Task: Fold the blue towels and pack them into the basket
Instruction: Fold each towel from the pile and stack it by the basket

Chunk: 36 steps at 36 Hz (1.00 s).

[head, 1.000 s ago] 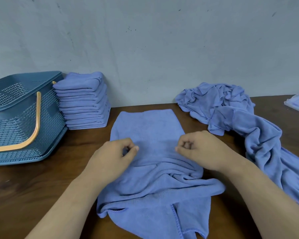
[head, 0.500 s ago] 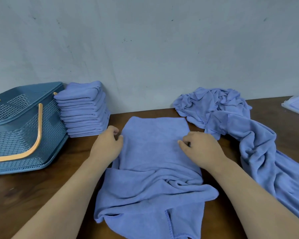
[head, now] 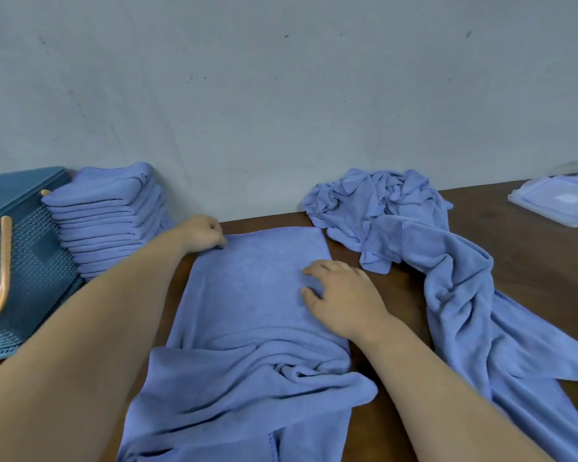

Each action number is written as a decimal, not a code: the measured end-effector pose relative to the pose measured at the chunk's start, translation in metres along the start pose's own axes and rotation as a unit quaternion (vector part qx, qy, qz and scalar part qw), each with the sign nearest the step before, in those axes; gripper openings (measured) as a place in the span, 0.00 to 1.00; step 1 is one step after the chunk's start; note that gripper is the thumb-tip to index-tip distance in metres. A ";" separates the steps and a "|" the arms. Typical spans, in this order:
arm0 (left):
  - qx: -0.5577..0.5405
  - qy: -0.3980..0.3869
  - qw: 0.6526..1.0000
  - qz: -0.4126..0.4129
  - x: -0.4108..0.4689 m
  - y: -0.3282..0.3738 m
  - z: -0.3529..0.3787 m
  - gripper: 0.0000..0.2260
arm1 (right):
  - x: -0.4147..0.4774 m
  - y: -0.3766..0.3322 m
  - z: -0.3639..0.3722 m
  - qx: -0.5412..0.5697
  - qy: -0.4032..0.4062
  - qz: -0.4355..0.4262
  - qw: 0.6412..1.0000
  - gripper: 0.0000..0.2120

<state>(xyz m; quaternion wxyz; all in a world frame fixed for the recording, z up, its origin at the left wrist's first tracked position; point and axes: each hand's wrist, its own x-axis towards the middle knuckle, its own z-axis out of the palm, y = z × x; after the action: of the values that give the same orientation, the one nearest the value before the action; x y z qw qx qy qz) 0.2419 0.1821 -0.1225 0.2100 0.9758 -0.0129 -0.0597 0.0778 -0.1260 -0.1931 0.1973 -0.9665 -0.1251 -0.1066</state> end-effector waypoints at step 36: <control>0.167 0.207 0.964 0.028 -0.037 -0.017 0.004 0.12 | -0.003 -0.013 -0.014 -0.022 0.034 0.016 0.999 0.21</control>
<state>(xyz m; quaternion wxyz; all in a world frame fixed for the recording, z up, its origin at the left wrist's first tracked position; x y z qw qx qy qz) 0.2044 0.1978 -0.1291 0.0436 0.9873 -0.0059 0.1524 0.0692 -0.1203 -0.1764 0.1823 -0.9682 -0.1001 -0.1387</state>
